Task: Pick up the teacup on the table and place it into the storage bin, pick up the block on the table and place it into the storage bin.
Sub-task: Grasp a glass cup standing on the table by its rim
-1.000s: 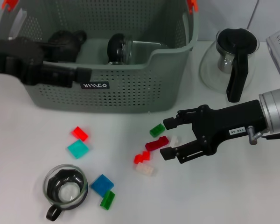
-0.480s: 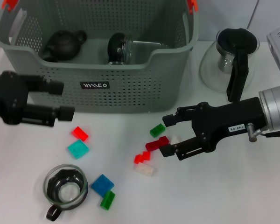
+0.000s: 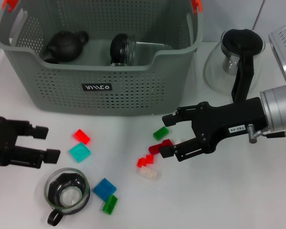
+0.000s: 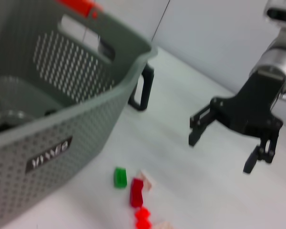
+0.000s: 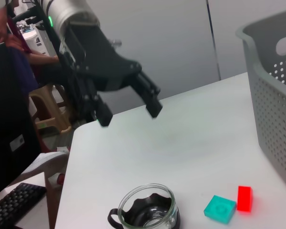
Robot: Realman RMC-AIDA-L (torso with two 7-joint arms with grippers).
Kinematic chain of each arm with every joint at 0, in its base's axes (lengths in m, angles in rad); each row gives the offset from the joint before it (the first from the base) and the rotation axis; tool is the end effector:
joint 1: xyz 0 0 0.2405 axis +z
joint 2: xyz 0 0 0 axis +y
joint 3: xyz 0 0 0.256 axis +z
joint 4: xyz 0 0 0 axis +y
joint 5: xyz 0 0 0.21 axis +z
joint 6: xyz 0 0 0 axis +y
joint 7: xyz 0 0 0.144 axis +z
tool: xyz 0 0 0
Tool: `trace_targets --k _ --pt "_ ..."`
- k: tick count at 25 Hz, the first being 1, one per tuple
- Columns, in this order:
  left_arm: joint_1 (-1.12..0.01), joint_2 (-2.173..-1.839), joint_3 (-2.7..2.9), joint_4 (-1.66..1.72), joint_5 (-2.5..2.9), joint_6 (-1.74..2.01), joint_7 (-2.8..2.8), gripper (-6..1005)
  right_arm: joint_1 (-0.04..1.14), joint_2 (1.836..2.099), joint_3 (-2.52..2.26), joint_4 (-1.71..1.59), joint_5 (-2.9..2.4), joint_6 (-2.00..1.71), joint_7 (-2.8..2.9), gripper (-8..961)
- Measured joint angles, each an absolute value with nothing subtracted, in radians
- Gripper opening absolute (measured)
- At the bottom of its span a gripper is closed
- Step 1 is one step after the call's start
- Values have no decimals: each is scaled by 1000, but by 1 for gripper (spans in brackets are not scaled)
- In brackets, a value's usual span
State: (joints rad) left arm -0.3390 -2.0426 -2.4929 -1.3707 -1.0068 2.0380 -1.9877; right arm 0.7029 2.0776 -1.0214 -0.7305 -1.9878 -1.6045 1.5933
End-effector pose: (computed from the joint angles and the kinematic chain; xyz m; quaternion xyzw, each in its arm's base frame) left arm -0.2570 0.2648 0.1132 -0.9348 -0.3247 -0.1128 0.0892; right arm 0.1792 0.3464 -0.0322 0.9768 -0.1414 -0.1588 0.0260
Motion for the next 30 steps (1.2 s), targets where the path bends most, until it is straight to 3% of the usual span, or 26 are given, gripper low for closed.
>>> trace_targets --k 14,30 --pt "-459 -2039 -2469 -1243 -774 1994 -2038 847 726 2092 -1020 -723 -1988 -1581 1587 912" --pt "-537 -2105 -2423 -1258 -516 1909 -2162 847 735 2089 -1010 -699 -1988 -1551 1584 912"
